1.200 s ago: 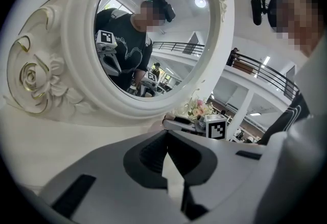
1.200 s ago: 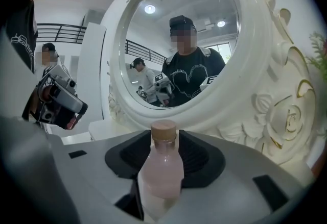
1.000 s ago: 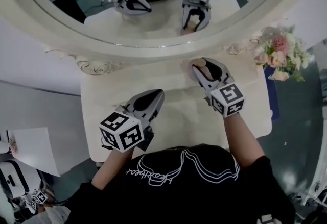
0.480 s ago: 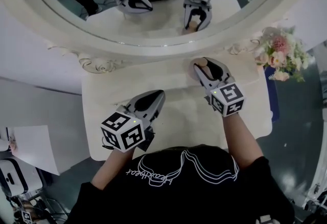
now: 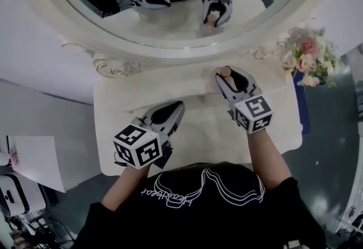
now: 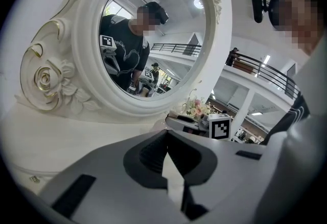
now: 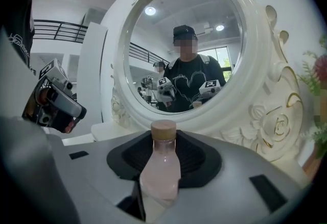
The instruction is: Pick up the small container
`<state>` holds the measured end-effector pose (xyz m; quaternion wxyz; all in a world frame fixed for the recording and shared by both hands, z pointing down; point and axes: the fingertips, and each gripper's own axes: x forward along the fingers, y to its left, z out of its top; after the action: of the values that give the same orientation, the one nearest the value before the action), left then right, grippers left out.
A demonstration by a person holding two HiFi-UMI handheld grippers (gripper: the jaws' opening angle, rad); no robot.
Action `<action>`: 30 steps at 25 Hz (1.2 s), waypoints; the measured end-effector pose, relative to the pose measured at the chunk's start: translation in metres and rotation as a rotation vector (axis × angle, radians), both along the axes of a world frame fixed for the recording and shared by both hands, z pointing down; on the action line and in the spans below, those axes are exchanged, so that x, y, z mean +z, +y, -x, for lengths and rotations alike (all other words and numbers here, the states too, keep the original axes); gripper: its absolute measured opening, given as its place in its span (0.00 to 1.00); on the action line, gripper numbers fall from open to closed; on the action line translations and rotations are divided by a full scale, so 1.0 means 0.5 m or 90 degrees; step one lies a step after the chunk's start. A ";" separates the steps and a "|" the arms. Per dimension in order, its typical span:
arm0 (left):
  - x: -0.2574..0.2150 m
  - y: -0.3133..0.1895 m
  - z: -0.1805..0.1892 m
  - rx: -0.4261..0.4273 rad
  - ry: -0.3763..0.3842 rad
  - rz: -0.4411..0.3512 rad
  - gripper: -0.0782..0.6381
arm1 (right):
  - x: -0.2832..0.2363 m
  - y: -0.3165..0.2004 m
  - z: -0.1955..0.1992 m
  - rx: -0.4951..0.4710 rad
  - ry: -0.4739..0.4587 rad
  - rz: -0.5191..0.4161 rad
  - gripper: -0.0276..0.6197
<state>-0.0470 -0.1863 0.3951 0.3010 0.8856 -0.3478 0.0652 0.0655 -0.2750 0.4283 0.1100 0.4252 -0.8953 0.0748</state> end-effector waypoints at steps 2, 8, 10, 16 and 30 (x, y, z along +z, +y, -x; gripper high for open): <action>-0.007 0.011 0.001 0.002 0.000 -0.005 0.11 | -0.009 0.020 0.005 -0.007 0.008 -0.004 0.26; -0.027 0.052 -0.002 0.013 0.002 -0.019 0.11 | -0.035 0.089 0.008 -0.013 0.006 0.002 0.26; -0.033 0.069 -0.001 0.017 0.003 -0.024 0.11 | -0.044 0.118 0.007 -0.012 0.001 0.007 0.26; -0.057 0.120 0.011 0.018 0.002 -0.052 0.11 | -0.087 0.216 0.013 -0.018 -0.007 0.011 0.26; -0.092 0.224 0.056 0.022 -0.005 -0.098 0.11 | -0.169 0.418 0.045 -0.018 -0.042 -0.007 0.26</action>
<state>-0.0751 -0.0740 0.3493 0.2293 0.9118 -0.3374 0.0467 0.0428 -0.0662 0.3439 0.0790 0.4107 -0.9046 0.0824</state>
